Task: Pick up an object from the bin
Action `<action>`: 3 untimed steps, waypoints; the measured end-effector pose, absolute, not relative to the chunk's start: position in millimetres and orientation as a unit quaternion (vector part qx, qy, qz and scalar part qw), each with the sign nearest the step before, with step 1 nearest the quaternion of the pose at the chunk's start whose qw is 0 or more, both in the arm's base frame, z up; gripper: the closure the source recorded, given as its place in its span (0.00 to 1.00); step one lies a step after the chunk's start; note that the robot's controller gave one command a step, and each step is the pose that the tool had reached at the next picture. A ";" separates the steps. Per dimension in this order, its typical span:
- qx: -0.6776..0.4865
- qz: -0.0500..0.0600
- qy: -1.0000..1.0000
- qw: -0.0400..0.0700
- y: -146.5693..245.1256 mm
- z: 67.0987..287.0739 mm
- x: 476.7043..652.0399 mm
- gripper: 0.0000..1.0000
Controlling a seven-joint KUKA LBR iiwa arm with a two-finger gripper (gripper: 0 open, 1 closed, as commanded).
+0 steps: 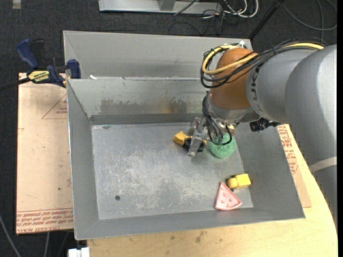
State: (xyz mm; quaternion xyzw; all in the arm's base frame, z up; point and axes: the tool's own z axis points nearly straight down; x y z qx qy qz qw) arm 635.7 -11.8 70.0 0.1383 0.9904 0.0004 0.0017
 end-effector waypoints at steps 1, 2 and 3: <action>0.138 0.000 0.990 0.002 -11.7 70.0 635.7 1.00; 0.128 0.000 0.992 0.001 4.7 161.5 598.2 1.00; 0.128 0.000 0.992 0.001 4.7 161.5 598.1 1.00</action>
Offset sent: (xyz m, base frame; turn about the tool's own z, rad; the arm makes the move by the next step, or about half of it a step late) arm -0.0382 0.0159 0.0916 -0.0190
